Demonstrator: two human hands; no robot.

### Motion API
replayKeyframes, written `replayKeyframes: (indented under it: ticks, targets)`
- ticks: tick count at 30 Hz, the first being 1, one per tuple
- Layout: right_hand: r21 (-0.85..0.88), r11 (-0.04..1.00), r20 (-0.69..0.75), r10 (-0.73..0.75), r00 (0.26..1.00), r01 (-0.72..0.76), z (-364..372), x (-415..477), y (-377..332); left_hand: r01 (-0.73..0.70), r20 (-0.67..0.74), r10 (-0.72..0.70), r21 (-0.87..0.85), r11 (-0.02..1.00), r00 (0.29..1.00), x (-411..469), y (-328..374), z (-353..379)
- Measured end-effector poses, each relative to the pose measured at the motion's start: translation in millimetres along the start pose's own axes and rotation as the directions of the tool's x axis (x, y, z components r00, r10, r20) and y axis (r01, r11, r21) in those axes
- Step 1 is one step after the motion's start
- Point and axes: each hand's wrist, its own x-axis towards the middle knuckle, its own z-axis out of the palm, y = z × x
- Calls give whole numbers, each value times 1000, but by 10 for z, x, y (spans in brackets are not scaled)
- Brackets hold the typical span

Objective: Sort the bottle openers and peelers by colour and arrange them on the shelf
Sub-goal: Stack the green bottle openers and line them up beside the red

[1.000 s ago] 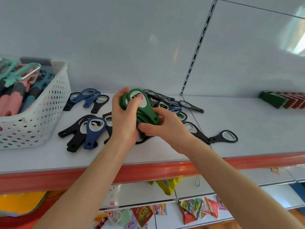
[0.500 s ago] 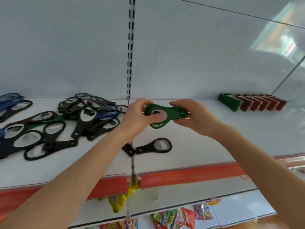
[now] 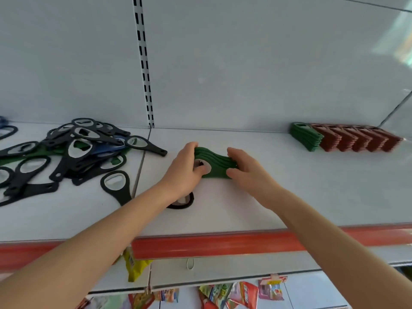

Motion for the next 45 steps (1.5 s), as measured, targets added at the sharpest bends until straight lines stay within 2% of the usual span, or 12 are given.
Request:
replayKeyframes:
  ticks: [5,9,14,19,22,25,28,30,32,34,40,45]
  targets:
    - [-7,994,-190,-109,976,109,32,13,-35,-42,-18,43,39,998,999,-14,43,55]
    - [-84,992,-133,-108,985,98,49,-15,-4,-35,27,33,82,996,999,-41,47,103]
    - [56,993,-172,-97,980,108,76,-3,-13,-22,28,21,41,999,999,4,57,127]
    - [-80,992,-112,-104,988,96,56,3,34,9,117,-25,133,991,993,29,30,124]
    - [-127,987,-79,-106,991,96,-11,5,24,-39,168,-3,246,968,986,99,-41,19]
    - [-152,983,-49,-108,993,100,-60,-14,12,-161,192,103,320,934,976,103,-75,-127]
    - [-113,990,-28,-93,995,89,-118,-32,-41,-179,106,159,213,961,982,107,-45,-213]
    - [-83,994,-33,-71,997,68,-193,-50,-103,-110,30,109,41,993,994,137,0,-257]
    - [-60,997,-56,-60,997,56,-275,-97,-150,-30,65,46,-228,973,997,173,79,-288]
    - [-108,992,-92,-75,993,65,-341,-162,-190,54,153,3,-369,928,988,232,158,-283]
    - [-424,904,-178,-145,973,57,-485,-418,-96,202,344,-45,-436,877,938,443,359,-25]
    - [-580,814,-255,-145,956,-32,-652,-472,145,190,427,7,-417,889,904,613,531,321]
